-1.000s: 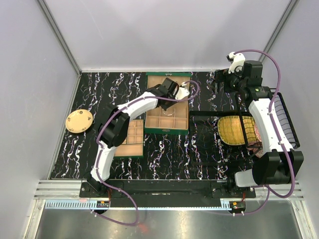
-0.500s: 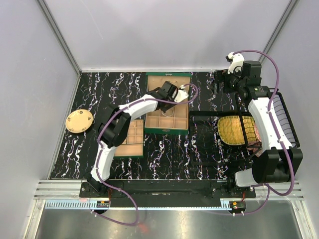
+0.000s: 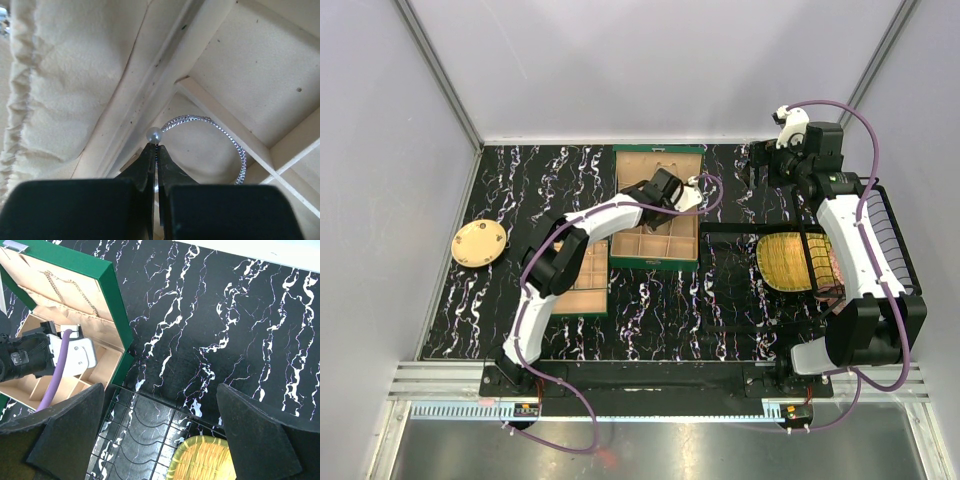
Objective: Organize the mixed jewelry
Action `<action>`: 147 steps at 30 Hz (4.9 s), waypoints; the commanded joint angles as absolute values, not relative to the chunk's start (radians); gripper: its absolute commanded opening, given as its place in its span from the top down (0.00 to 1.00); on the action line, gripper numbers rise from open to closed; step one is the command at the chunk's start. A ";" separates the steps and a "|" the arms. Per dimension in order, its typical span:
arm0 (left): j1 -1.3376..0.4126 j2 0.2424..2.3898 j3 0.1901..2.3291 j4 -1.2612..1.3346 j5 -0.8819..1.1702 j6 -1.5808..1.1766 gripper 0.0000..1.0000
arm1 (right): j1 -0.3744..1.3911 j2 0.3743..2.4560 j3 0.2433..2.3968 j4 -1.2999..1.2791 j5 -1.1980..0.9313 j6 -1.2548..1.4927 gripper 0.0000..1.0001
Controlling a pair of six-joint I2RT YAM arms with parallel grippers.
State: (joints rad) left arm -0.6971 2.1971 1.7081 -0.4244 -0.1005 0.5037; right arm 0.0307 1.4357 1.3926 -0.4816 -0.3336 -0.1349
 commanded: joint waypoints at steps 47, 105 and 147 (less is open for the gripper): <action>-0.246 1.514 1.438 -0.770 0.172 0.437 0.40 | 0.034 1.456 1.401 -0.453 -0.380 -0.133 0.00; 0.074 1.671 1.069 -0.588 0.152 0.324 0.62 | 0.034 1.497 1.401 -0.459 -0.405 -0.130 0.00; 0.058 1.707 0.997 -0.528 0.086 0.301 0.67 | 0.035 1.499 1.401 -0.460 -0.403 -0.133 0.00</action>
State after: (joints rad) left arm 0.0582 1.7184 1.0252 -0.5522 0.1089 0.3050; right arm 0.0311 1.5085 1.3922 -0.4828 -0.3862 -0.1310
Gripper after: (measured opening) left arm 0.336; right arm 0.994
